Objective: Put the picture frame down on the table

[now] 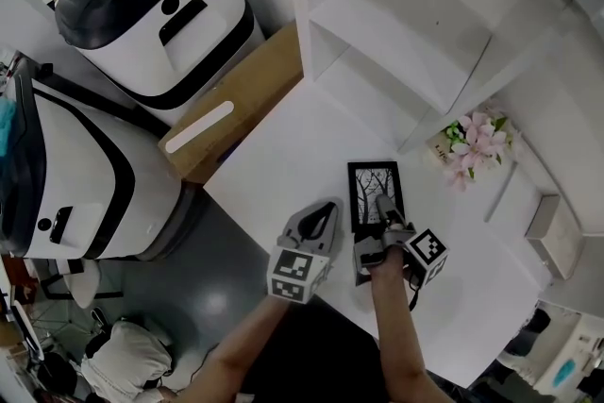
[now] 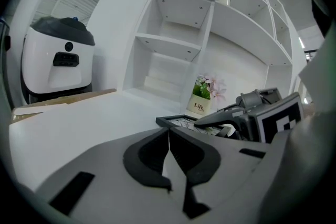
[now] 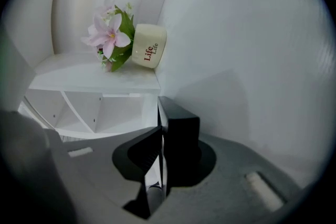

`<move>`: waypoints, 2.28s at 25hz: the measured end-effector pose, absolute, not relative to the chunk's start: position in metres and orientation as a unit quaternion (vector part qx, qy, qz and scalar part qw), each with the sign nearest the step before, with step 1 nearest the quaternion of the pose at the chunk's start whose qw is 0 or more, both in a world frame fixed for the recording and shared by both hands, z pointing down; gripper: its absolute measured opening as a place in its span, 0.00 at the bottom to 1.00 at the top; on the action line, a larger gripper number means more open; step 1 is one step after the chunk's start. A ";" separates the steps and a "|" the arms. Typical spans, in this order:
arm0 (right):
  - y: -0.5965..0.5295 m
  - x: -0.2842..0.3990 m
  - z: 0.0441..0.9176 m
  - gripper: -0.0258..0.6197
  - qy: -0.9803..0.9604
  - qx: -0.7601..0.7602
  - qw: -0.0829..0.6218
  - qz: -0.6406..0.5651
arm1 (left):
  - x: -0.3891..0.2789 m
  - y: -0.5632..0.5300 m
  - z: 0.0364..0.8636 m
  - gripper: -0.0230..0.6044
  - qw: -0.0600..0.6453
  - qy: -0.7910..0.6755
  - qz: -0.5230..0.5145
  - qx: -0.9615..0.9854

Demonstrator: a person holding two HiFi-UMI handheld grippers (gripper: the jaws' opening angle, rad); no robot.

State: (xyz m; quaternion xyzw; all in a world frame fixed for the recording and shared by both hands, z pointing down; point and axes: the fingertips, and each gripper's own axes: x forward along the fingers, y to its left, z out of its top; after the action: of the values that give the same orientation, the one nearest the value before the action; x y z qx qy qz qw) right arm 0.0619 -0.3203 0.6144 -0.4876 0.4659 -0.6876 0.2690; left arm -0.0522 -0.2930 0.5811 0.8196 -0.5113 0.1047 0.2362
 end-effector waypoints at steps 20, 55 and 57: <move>-0.334 0.058 0.610 0.54 0.412 -0.495 0.236 -0.727 | -0.053 -0.284 0.569 0.06 0.231 -0.521 0.092 0.816; -0.311 0.052 0.621 0.63 0.324 -0.531 0.132 -0.772 | -0.054 -0.276 0.551 0.06 0.233 -0.520 0.081 0.818; -0.309 0.053 0.621 0.63 0.323 -0.530 0.130 -0.773 | -0.053 -0.275 0.551 0.06 0.233 -0.520 0.081 0.818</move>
State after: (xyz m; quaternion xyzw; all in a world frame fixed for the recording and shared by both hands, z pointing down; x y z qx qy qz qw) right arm 0.0526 -0.3091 0.6210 -0.5305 0.3226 -0.7731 0.1295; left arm -0.0535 -0.2749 0.5510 0.8179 -0.5196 0.0810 0.2334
